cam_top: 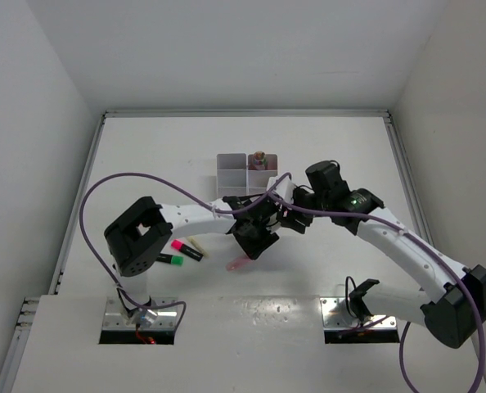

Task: Sort the stationery into containers
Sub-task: Pick up the stationery from the center of the board.

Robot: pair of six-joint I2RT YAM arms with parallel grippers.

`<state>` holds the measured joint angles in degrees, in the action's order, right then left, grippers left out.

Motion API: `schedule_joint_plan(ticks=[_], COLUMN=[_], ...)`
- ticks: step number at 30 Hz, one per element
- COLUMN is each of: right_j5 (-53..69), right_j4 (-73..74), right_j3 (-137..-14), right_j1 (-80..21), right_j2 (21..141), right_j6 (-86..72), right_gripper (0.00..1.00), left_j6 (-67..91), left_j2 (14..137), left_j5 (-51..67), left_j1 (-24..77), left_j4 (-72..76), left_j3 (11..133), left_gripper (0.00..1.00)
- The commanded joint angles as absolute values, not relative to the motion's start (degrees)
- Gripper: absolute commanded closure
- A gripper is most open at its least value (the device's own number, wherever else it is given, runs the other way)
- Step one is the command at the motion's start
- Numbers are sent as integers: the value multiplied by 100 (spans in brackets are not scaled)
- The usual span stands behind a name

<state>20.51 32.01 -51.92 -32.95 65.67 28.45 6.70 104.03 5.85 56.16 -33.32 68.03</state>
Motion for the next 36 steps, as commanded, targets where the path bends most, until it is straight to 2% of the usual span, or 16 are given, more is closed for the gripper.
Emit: schedule_joint_plan(ticks=[1, 12, 21, 31, 36], right_j5=[2232, 1635, 1635, 1898, 1978], right_j4=[2294, 2399, 2452, 2794, 2909], right_j3=[-5414, -5177, -5124, -5071, -5071], right_j1=[-3305, -3305, -3305, -3305, -3305], right_j2=[6372, 6258, 6205, 6205, 6152], right_j6=[2821, 3050, 3155, 3357, 3410], right_gripper=[42, 42, 42, 41, 41], left_j6=[659, 887, 993, 1116, 1177], left_j2=[10459, 10354, 10512, 10811, 10872], left_j5=[580, 255, 132, 9, -149], left_j1=[5845, 5897, 5897, 5950, 6003], left_j4=[-3516, -3463, -3463, -3516, -3568], left_j3=[6636, 6346, 6293, 6293, 6293], left_gripper=[44, 47, 48, 59, 74])
